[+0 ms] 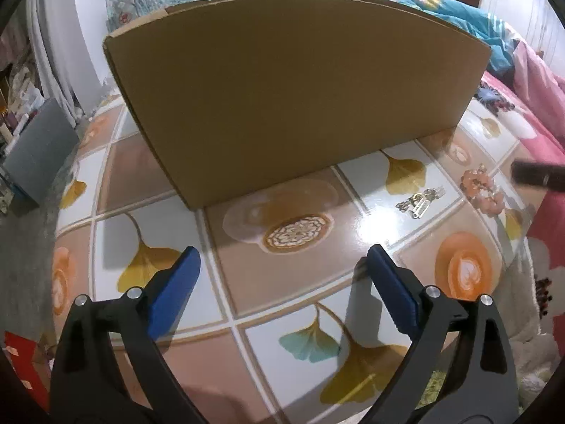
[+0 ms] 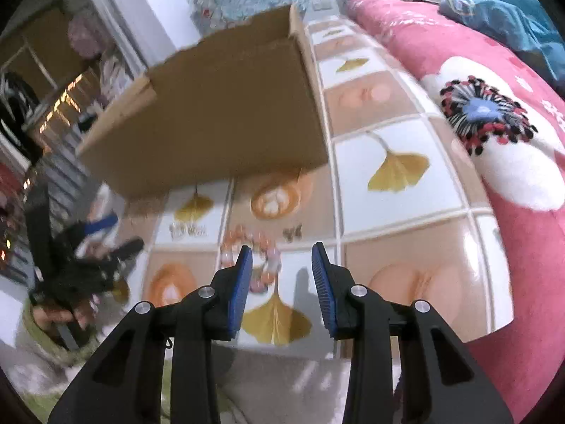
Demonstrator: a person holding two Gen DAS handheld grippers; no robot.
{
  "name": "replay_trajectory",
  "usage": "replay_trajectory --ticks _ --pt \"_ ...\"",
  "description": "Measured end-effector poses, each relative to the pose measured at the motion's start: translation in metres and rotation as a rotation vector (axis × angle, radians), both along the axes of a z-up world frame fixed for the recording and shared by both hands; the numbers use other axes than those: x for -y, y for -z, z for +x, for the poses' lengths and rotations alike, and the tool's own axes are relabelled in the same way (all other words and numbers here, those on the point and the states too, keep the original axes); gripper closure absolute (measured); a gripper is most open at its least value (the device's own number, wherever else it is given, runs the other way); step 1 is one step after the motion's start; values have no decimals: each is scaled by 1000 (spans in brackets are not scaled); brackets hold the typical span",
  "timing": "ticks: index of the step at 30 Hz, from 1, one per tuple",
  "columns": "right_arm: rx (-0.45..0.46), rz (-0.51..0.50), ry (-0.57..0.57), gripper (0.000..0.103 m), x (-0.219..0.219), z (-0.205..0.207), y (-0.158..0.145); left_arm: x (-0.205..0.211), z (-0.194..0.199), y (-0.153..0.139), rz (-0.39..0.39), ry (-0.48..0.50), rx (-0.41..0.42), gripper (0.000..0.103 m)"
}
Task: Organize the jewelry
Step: 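Move the left tool to the silver clip while the right tool approaches the silver chain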
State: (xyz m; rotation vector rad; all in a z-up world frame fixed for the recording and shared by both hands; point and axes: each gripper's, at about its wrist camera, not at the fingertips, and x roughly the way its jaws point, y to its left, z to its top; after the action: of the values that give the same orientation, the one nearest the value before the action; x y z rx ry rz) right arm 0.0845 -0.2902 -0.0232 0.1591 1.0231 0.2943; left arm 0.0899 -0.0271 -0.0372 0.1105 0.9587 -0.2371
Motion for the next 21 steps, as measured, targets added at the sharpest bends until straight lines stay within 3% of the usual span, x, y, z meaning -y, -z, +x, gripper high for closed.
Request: replay_trajectory --ticks 8,13,21 --pt "9 -100 -60 79 -20 0 5 3 -3 6 -9 0 46 8" --pt "69 -55 -127 79 -36 -1 -5 0 -9 7 -8 1 51 8" --pt "71 -25 -219 79 -70 6 3 -1 -9 6 -8 -5 58 7"
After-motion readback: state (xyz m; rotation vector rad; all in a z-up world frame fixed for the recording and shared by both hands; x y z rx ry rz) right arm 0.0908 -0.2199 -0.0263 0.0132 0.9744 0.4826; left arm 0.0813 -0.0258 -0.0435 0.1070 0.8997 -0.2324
